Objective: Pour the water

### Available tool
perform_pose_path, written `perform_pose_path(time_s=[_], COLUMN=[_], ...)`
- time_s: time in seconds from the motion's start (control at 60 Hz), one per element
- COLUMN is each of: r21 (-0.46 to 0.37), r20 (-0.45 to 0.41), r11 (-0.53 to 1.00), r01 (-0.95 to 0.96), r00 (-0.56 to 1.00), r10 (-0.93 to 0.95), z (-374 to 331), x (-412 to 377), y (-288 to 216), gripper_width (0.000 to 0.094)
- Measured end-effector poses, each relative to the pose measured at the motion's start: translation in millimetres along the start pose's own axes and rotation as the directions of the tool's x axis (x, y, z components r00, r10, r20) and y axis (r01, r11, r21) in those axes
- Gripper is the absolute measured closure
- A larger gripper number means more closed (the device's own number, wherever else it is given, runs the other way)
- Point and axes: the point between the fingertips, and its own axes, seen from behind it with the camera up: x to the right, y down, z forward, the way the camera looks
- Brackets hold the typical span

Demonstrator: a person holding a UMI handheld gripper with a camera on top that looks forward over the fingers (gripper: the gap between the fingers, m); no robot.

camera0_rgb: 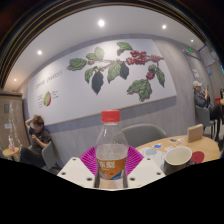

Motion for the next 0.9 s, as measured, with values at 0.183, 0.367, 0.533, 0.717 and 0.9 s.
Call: perform_pose_path(time_s=[0.183,0.367,0.533,0.717,0.9], r21=[0.033,0.040,-0.014,-0.087,-0.112], r20=[0.042,0.141,0.147,0.119,0.069], r11=[0.804,0.257,-0.079,-0.254,-0.278], r01=[-0.594,-0.965,-0.997,-0.963,-0.954], r00=[0.804,0.261,-0.081,-0.264,-0.287], r10=[0.592,0.955,0.986,0.957,0.955], z=[-9.2,-17.4,-22.6,-29.3,-26.7], x=[15.3,38.0,47.5,34.1,30.3], y=[-14.8,-39.6,-38.7,-39.9,-28.6], gripper_width=[0.0614,0.0589,0.0555,0.0537,0.0538])
